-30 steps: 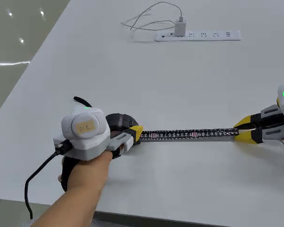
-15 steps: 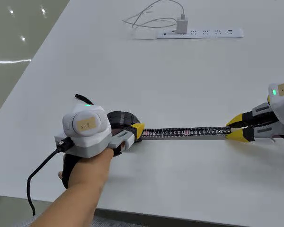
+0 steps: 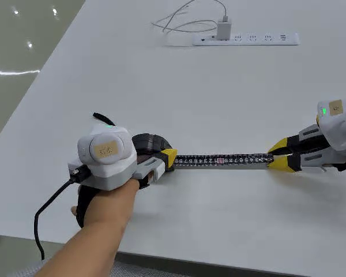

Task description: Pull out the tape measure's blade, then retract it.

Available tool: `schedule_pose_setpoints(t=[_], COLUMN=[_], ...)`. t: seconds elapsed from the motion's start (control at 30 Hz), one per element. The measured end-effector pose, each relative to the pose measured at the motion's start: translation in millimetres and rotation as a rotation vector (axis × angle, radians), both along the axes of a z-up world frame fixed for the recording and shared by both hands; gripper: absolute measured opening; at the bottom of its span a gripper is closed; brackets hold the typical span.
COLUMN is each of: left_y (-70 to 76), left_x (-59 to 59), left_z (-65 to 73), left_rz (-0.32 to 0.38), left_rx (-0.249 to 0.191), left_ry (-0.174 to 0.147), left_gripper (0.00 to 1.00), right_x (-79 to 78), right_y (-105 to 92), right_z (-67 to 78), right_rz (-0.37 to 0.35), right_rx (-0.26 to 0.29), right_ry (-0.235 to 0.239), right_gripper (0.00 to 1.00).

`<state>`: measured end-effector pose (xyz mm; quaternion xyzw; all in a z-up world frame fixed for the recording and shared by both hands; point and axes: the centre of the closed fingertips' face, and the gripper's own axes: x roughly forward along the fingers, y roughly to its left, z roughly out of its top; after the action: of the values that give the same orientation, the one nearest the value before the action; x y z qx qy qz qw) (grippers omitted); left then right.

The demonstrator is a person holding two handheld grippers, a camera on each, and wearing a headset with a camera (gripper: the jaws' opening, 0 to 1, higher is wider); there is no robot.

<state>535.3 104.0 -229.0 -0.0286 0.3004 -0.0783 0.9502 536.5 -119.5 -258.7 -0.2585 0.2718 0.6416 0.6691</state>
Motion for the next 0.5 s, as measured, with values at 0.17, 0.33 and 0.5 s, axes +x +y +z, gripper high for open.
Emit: schedule_pose_setpoints(t=[0.17,0.33,0.5], left_y=[0.2,0.3,1.0], left_x=[0.1,0.3,0.7], left_z=[-0.5,-0.6,-0.9], left_rz=[0.000,0.000,-0.001], left_rx=[0.000,0.001,0.002], left_ry=[0.001,0.000,0.002], left_gripper=[0.53,0.53,0.53], right_x=[-0.3,-0.4,-1.2], right_y=[6.0,14.0,26.0], right_z=[-0.5,-1.0,-0.6], right_rz=[0.004,0.004,0.012], right_rx=[0.006,0.014,0.025], right_ry=[0.001,0.002,0.002], right_gripper=[0.09,0.09,0.09])
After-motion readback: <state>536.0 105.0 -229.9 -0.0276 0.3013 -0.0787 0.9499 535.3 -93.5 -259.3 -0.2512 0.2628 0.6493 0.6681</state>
